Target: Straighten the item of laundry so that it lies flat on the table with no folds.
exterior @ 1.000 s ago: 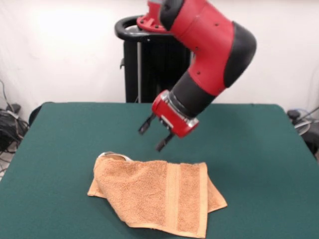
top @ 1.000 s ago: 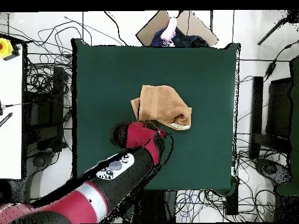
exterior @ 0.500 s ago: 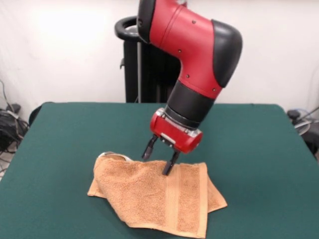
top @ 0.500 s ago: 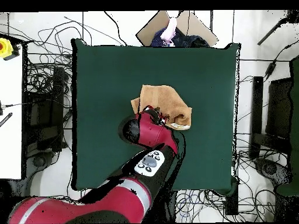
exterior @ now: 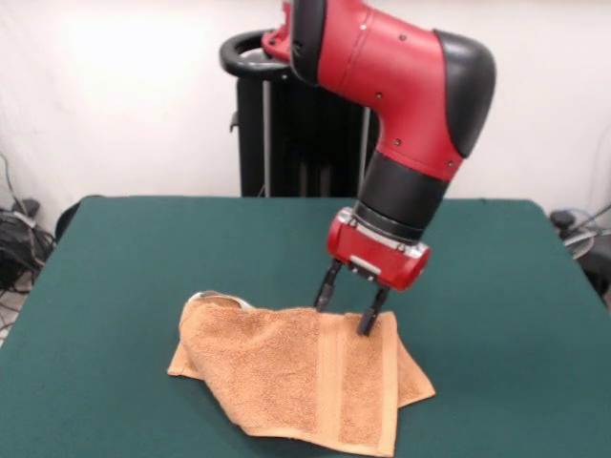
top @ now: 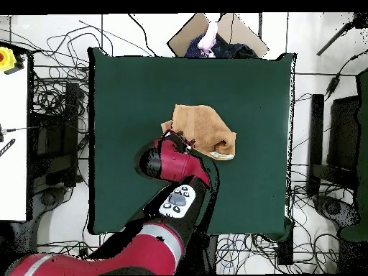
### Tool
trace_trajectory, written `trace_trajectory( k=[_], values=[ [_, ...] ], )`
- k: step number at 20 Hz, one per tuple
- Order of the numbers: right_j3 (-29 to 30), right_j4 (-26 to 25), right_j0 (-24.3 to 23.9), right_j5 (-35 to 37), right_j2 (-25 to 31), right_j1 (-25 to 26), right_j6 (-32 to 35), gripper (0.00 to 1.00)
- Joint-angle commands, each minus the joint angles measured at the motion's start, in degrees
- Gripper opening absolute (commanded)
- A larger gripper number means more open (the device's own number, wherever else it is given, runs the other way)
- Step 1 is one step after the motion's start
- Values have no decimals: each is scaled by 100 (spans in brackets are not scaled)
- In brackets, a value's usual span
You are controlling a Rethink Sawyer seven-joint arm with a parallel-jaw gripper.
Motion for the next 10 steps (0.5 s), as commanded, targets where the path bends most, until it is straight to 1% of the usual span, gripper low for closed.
trace_trajectory(
  k=[1,5,10],
  values=[
    [-255,-129,359,753,150,353,497,100],
    [-430,-32,445,780,31,554,565,100],
    [-637,65,598,902,-73,673,622,100]
  ],
)
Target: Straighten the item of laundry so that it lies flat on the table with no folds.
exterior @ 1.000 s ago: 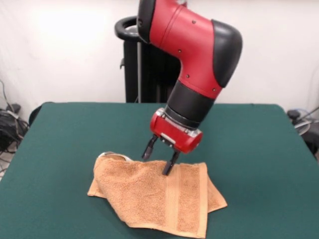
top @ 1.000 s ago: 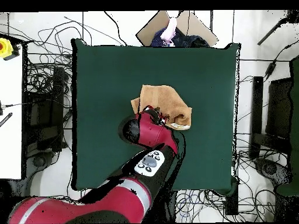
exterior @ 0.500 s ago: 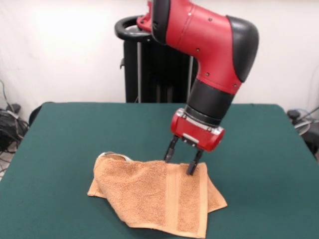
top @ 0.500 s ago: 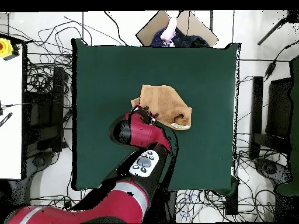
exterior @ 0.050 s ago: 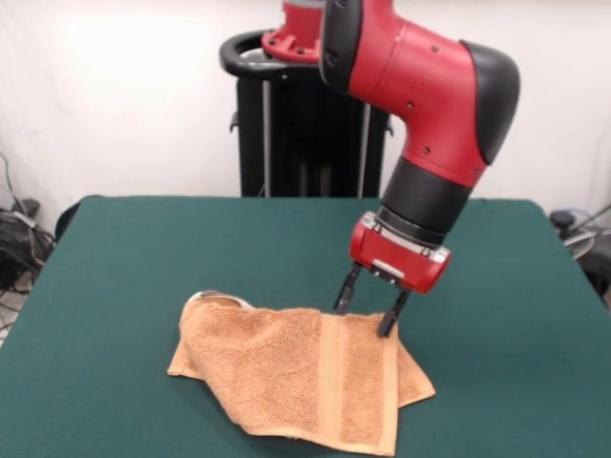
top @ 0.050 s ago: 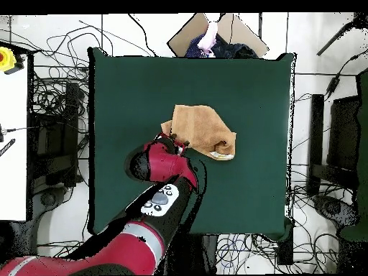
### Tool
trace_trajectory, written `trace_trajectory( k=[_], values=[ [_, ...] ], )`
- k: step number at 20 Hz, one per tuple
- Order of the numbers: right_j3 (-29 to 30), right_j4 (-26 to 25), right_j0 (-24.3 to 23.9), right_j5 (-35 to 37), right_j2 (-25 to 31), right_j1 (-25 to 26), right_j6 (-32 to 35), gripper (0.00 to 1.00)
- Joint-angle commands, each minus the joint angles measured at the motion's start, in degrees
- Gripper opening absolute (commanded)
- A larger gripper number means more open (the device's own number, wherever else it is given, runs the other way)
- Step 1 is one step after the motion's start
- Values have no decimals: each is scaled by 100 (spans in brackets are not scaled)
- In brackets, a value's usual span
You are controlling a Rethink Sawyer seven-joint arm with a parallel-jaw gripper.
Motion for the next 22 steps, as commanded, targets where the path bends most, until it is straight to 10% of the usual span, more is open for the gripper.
trace_trajectory(
  k=[1,22],
  values=[
    [-543,82,171,854,171,400,626,100],
    [-481,-960,-760,210,1644,-31,21,100]
  ],
)
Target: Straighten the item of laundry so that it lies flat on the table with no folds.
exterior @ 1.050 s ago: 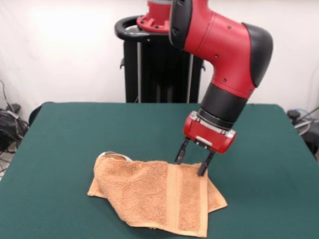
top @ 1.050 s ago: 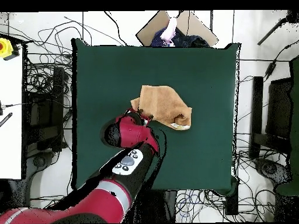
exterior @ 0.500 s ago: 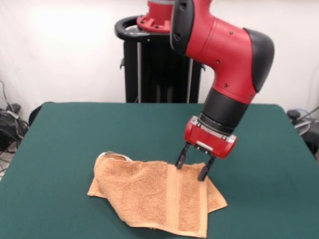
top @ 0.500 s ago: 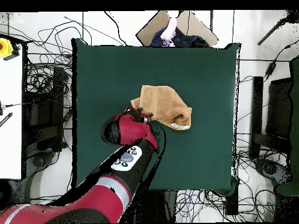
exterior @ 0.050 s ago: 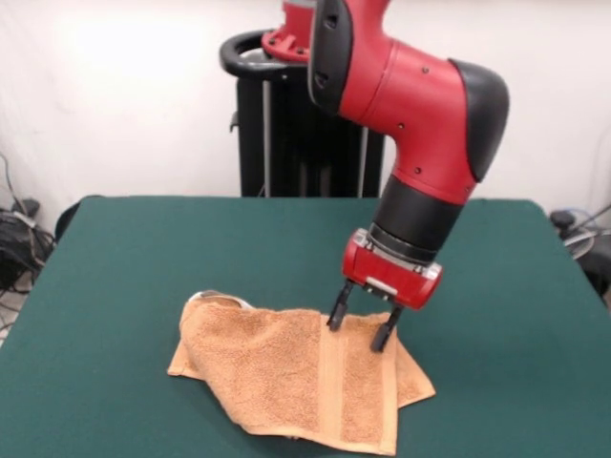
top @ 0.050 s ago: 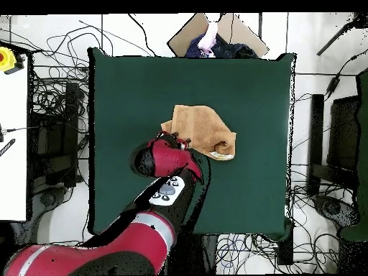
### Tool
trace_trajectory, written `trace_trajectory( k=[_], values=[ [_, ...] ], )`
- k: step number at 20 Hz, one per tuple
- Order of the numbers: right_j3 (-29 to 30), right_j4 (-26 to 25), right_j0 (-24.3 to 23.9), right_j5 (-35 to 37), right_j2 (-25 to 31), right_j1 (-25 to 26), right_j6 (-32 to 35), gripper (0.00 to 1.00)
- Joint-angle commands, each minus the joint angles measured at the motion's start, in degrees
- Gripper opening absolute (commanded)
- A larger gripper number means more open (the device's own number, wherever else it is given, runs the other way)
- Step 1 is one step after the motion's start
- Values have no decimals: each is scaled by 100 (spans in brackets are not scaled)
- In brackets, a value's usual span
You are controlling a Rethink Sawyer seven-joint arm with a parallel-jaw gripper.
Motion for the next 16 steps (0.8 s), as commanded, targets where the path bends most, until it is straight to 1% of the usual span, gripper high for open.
trace_trajectory(
  k=[1,5,9,12,16],
  values=[
    [-173,-529,-475,59,1479,-131,2,100],
    [19,-1128,-1025,-349,2214,-295,-102,100],
    [119,-1566,-1310,-454,2599,-383,-43,100],
    [95,-1771,-1363,-410,2719,-420,63,100],
    [-98,-1739,-1113,-161,2490,-406,235,100]
  ],
)
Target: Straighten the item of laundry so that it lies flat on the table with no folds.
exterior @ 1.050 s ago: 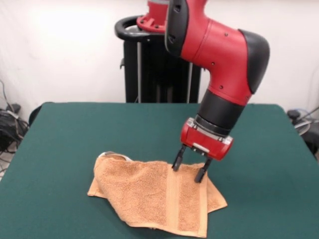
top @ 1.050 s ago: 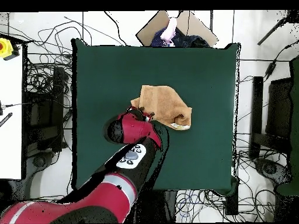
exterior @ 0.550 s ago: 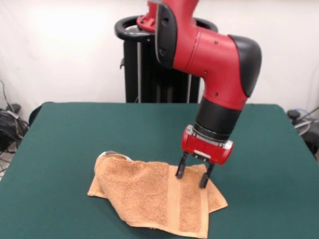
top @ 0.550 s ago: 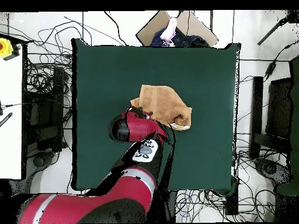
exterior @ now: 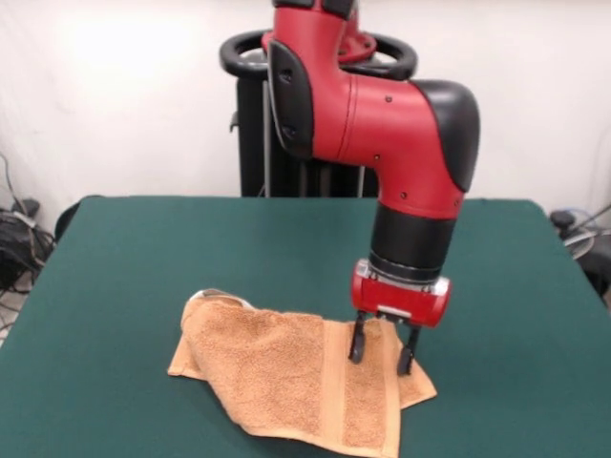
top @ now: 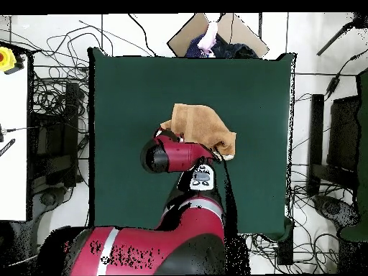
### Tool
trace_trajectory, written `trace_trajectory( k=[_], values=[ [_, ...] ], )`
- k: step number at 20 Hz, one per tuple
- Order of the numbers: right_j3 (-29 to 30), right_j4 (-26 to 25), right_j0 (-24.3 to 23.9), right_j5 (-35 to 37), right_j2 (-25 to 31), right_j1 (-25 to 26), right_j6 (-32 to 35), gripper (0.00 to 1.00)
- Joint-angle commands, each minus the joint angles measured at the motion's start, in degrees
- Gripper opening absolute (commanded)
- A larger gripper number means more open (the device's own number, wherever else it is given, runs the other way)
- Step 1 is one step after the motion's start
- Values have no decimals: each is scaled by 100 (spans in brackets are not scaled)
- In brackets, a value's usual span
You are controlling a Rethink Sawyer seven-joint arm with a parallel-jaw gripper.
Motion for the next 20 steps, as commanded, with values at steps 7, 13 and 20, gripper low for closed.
trace_trajectory(
  k=[7,13,20],
  values=[
    [-358,-144,400,243,765,37,280,100],
    [-549,200,1257,675,-707,246,732,100],
    [-506,552,1730,1005,-1523,395,1067,100]
  ],
)
